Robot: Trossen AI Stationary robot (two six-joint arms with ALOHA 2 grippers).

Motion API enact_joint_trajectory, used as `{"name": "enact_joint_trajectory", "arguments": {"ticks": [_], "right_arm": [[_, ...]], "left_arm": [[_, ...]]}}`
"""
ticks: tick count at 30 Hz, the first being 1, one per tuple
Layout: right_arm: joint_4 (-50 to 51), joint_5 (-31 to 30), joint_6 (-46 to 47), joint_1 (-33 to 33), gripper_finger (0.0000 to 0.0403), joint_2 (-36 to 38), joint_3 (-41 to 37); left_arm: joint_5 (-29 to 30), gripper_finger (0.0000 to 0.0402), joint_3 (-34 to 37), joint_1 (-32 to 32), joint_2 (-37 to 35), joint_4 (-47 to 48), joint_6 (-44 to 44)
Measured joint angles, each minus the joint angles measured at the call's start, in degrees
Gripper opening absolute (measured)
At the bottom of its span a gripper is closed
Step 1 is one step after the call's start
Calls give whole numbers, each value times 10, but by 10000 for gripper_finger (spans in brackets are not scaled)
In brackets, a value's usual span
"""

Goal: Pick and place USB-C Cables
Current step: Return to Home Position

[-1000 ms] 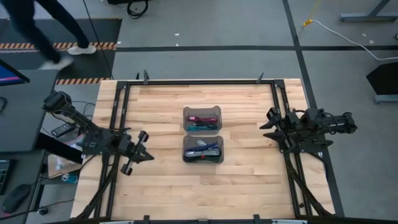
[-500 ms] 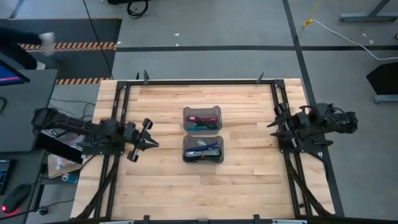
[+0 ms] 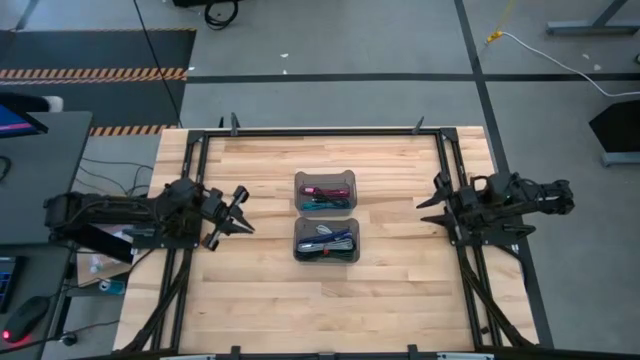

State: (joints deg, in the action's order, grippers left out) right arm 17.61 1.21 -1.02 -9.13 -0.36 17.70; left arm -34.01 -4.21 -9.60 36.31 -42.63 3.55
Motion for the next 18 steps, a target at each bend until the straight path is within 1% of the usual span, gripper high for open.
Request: {"name": "enact_joint_trajectory", "arguments": {"ticks": [2, 5, 8, 9, 13, 16, 18], "right_arm": [[-14, 3, -8, 0, 155, 0, -6], [-13, 4, -11, 0, 155, 0, -6], [-10, 11, -7, 0, 155, 0, -6], [-11, 13, -7, 0, 155, 0, -6], [-13, 13, -11, 0, 155, 0, -6], [-13, 6, -20, 0, 155, 0, -6], [-16, 0, -17, 0, 155, 0, -6]], "left_arm": [[-21, 37, 0, -6, 0, 7, 3], [-22, 37, 0, -12, 0, 6, -2], [-25, 37, 35, -19, 0, -56, 5], [-26, 37, 37, -19, 1, -61, 10], [-29, 37, 37, -22, -5, -64, 10], [-29, 37, 37, -34, -4, -48, 7], [-42, 37, 37, -47, -4, -54, 14]]}}
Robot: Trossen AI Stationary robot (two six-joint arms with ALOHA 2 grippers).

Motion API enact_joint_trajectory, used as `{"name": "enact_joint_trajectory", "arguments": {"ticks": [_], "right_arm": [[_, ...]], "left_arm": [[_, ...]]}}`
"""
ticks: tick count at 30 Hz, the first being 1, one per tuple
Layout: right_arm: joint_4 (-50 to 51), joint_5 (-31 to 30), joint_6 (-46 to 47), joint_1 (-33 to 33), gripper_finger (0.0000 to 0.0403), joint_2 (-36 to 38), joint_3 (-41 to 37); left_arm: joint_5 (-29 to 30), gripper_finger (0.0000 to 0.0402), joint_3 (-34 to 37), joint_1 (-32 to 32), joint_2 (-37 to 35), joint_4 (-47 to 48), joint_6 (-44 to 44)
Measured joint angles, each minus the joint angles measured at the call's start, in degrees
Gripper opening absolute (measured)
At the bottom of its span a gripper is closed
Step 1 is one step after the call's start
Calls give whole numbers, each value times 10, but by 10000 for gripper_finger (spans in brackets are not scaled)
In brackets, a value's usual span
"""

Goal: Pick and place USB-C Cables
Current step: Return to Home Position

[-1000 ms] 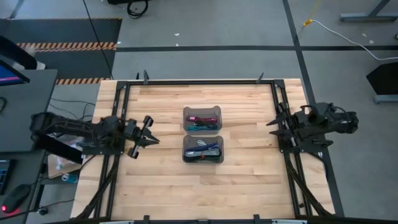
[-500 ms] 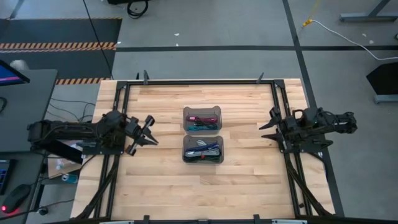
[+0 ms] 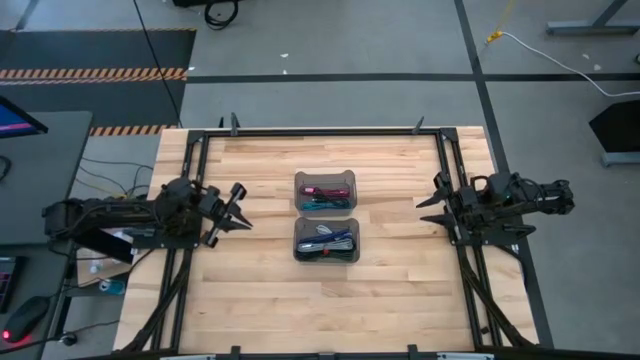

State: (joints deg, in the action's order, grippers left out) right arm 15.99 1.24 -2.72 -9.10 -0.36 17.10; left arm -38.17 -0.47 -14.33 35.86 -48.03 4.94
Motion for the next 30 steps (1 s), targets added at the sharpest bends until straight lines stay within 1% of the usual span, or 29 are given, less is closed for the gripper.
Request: {"name": "enact_joint_trajectory", "arguments": {"ticks": [3, 9, 13, 16, 19, 21, 25, 27, 29, 30], "right_arm": [[0, 0, 1, 0, 155, 0, 0], [-1, -2, 1, 0, 155, 0, 0], [-10, -2, 1, 0, 155, 0, 0], [-14, -9, -1, 0, 155, 0, 0], [-21, -22, -18, 0, 155, 0, 0], [-26, -29, -32, 0, 155, 0, 0], [-27, -51, -23, 0, 155, 0, 0], [-26, -98, -11, 0, 155, 0, 0], [-26, -156, -5, 0, 155, 0, 0], [-27, -170, -9, 0, 155, 0, 0]], "left_arm": [[-38, 37, 0, -23, -3, -20, 8], [-86, 37, 0, -66, -18, -27, 21], [-97, 37, 0, -97, -26, -28, 60], [-103, 37, 0, -115, -35, -37, 71], [-149, 37, 0, -133, -48, -62, 86], [-163, 37, 0, -146, -57, -59, 109], [-157, 37, 0, -162, -68, -53, 127], [-129, 37, 0, -164, -68, -55, 119], [-83, 37, 1, -163, -68, -56, 109], [-65, 37, 1, -162, -68, -56, 107]]}}
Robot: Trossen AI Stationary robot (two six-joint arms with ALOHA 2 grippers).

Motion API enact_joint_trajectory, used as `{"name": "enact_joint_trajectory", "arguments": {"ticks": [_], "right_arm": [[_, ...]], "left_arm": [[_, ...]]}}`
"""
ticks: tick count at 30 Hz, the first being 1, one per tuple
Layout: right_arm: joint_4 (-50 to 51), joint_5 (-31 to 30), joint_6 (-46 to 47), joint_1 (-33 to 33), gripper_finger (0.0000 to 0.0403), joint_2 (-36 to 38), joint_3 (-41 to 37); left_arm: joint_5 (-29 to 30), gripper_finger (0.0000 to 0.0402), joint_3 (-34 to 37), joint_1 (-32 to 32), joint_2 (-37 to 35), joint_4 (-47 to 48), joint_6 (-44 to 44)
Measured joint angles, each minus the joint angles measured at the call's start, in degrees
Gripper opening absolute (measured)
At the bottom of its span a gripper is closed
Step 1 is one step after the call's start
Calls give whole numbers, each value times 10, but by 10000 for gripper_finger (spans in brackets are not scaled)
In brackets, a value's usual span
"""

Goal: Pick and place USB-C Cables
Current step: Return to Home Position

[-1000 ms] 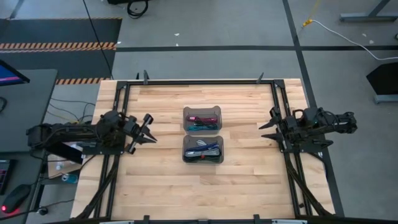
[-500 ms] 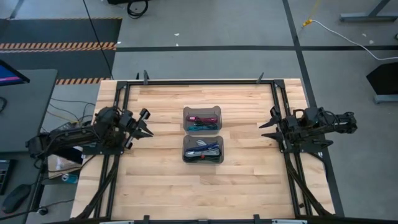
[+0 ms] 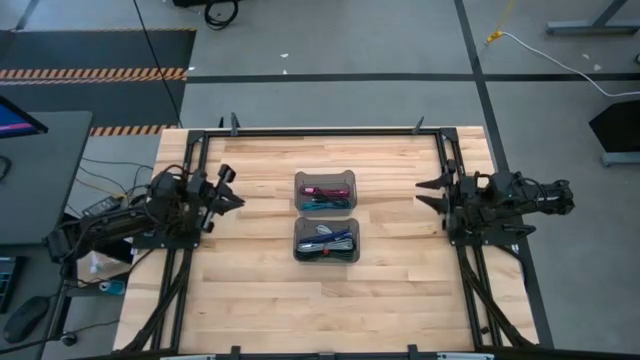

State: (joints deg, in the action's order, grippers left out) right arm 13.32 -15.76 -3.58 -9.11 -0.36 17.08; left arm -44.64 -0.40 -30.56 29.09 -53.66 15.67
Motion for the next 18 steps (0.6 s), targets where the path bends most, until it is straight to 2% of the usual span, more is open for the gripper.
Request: {"name": "enact_joint_trajectory", "arguments": {"ticks": [6, 13, 18], "right_arm": [[6, 12, 0, 0, 155, 0, 0], [5, 4, 5, 0, 155, 0, 0], [2, 23, 19, 0, 155, 0, 0]], "left_arm": [[19, 37, 0, 7, 0, 32, 16], [35, 37, 0, 7, 1, 21, 14], [35, 37, 0, 7, 1, 15, 60]]}}
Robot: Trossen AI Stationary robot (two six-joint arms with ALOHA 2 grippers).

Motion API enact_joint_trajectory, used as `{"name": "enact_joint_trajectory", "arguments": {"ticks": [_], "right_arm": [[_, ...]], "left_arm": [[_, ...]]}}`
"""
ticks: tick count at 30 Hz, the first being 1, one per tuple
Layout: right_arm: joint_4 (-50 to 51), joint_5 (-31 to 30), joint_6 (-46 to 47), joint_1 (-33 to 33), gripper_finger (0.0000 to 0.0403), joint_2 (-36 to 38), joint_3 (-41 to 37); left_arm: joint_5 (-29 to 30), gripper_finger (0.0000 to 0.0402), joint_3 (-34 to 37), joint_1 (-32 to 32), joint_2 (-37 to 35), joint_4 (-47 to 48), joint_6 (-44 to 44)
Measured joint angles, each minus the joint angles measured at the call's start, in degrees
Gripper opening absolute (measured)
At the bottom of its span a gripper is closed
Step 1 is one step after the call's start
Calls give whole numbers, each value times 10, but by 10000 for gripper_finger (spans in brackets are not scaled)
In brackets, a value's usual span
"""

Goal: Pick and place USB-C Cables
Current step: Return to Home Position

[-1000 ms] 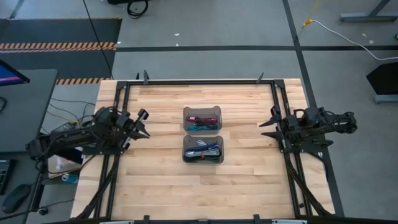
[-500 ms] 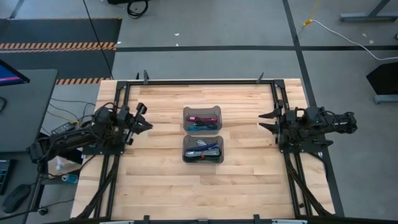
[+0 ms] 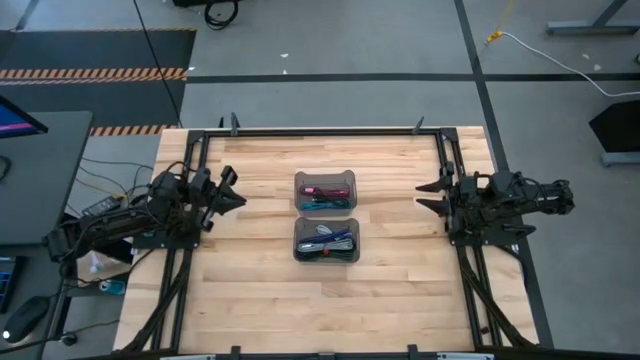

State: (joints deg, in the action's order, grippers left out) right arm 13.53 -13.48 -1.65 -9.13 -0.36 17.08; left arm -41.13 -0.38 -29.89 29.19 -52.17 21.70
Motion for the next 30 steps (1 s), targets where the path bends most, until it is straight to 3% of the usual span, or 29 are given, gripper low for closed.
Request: {"name": "enact_joint_trajectory", "arguments": {"ticks": [5, 12, 18, 22, 30], "right_arm": [[-18, 12, 45, 0, 155, 0, 0], [-28, 12, 67, 0, 155, 0, 0], [-40, 12, 159, 0, 155, 0, 0], [-61, 12, 241, 0, 155, 0, 0], [-62, 3, 271, 0, 155, 0, 0]], "left_arm": [[0, 37, 0, 0, 0, 1, 91], [28, 37, 0, 0, 0, -25, 95], [41, 37, 0, 0, 0, -37, 98], [44, 37, 0, 0, 0, -37, 161], [133, 36, 0, 0, 0, -37, 197]]}}
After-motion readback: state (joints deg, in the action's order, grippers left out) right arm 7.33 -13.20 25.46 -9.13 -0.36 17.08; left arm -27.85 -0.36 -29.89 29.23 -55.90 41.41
